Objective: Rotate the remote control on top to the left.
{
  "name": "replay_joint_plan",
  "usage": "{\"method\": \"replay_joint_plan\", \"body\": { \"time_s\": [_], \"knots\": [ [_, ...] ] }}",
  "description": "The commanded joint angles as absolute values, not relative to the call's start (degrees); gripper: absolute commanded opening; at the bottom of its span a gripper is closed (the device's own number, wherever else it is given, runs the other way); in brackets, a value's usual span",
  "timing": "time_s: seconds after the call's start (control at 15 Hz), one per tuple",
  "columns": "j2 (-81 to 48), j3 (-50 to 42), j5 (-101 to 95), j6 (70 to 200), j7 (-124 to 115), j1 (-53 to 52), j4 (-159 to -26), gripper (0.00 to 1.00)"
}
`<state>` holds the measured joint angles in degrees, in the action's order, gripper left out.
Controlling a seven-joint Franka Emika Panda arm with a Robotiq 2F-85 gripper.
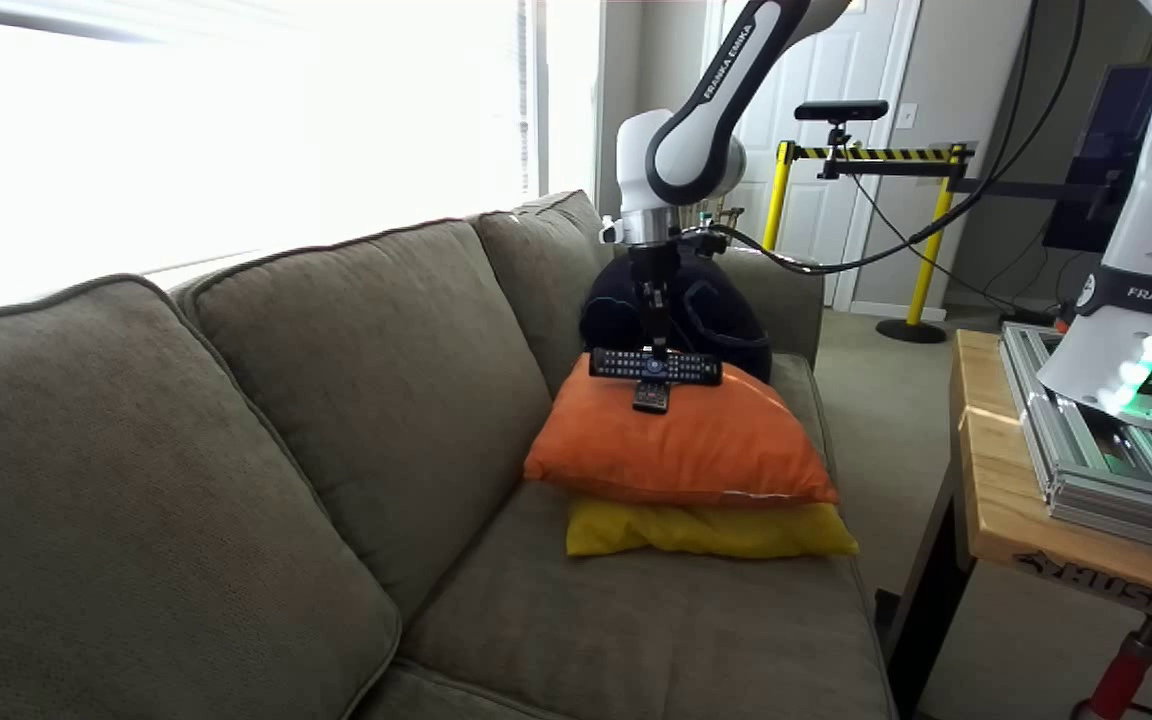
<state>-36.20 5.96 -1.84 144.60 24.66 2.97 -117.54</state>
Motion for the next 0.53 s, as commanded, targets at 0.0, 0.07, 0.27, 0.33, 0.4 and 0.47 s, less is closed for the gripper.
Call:
{"method": "replay_joint_plan", "body": {
  "time_s": [0.0, 0.07, 0.27, 0.33, 0.4, 0.47],
  "knots": [
    [-33.4, 5.1, -4.3, 144.1, 24.1, 3.1, -120.9, 0.05],
    [-33.2, 4.8, -4.5, 144.4, 23.9, 3.0, -121.2, 0.05],
    [-33.3, 4.6, -4.2, 144.4, 23.6, 3.1, -121.2, 0.48],
    [-33.3, 4.6, -4.1, 144.4, 23.6, 3.2, -121.3, 0.52],
    [-33.3, 4.5, -4.0, 144.5, 23.5, 3.2, -121.4, 0.6],
    [-33.3, 4.5, -3.9, 144.4, 23.5, 3.2, -121.4, 0.66]
  ]
}}
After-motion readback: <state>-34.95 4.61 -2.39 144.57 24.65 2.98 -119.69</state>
